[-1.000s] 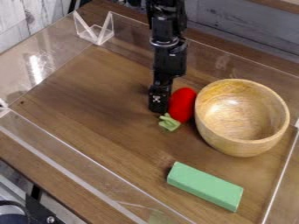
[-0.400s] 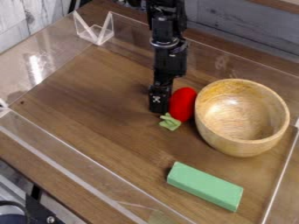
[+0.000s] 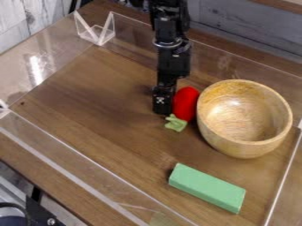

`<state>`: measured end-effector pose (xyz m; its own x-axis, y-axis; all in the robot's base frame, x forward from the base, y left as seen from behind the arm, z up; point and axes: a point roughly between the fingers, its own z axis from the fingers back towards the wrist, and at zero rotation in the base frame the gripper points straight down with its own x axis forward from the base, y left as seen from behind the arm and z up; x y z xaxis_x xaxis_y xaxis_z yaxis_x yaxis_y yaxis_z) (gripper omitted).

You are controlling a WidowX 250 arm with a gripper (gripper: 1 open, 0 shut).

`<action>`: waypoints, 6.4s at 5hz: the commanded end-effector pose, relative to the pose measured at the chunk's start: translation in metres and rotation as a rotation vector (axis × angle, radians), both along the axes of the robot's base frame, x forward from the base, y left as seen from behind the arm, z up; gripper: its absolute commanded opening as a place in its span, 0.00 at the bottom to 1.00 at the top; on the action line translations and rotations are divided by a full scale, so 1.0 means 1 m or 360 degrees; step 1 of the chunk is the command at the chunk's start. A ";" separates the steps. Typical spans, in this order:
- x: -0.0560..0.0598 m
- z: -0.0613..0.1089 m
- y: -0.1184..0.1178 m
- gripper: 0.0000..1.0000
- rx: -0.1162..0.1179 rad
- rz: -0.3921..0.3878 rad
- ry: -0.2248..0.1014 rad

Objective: Move the red object to the right side of the table

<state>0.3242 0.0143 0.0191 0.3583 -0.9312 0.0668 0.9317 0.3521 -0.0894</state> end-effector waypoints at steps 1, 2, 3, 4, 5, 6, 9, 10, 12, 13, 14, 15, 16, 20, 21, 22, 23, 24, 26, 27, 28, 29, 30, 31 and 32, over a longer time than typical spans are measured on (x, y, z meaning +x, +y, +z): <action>0.009 0.008 -0.007 1.00 -0.0013 -0.0047 -0.0068; 0.011 0.008 -0.009 1.00 -0.0017 -0.0055 -0.0082; 0.013 0.008 -0.011 1.00 -0.0020 -0.0060 -0.0094; 0.015 0.009 -0.014 1.00 -0.0022 -0.0063 -0.0105; 0.017 0.009 -0.016 1.00 -0.0026 -0.0069 -0.0117; 0.018 0.009 -0.019 1.00 -0.0031 -0.0076 -0.0127; 0.023 0.014 -0.026 0.00 -0.0018 -0.0065 -0.0131; 0.025 0.039 -0.030 0.00 0.0030 0.0012 -0.0089; 0.032 0.109 -0.047 0.00 0.0216 0.0154 -0.0049; 0.035 0.124 -0.060 0.00 0.0254 0.0159 -0.0075; 0.034 0.112 -0.073 1.00 0.0248 0.0168 -0.0092; 0.031 0.099 -0.085 1.00 0.0241 0.0175 -0.0108; 0.026 0.083 -0.095 1.00 0.0236 0.0140 -0.0131; 0.027 0.042 -0.121 1.00 0.0164 -0.0097 -0.0202; 0.025 0.039 -0.126 0.00 0.0144 -0.0104 -0.0211; 0.024 0.042 -0.134 0.00 0.0121 -0.0107 -0.0228; 0.023 0.043 -0.139 0.00 0.0097 -0.0112 -0.0236; 0.023 0.044 -0.142 0.00 0.0079 -0.0121 -0.0240; 0.021 0.047 -0.147 0.00 0.0041 -0.0139 -0.0247; 0.020 0.049 -0.150 0.00 0.0024 -0.0148 -0.0249; 0.019 0.050 -0.151 0.00 0.0007 -0.0154 -0.0251; 0.019 0.051 -0.152 0.00 -0.0008 -0.0158 -0.0251; 0.018 0.053 -0.153 0.00 -0.0021 -0.0160 -0.0249; 0.017 0.055 -0.154 0.00 -0.0036 -0.0161 -0.0247; 0.017 0.056 -0.155 0.00 -0.0051 -0.0162 -0.0245</action>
<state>0.3361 -0.1345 0.0424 0.2667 -0.9597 0.0890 0.9638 0.2654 -0.0260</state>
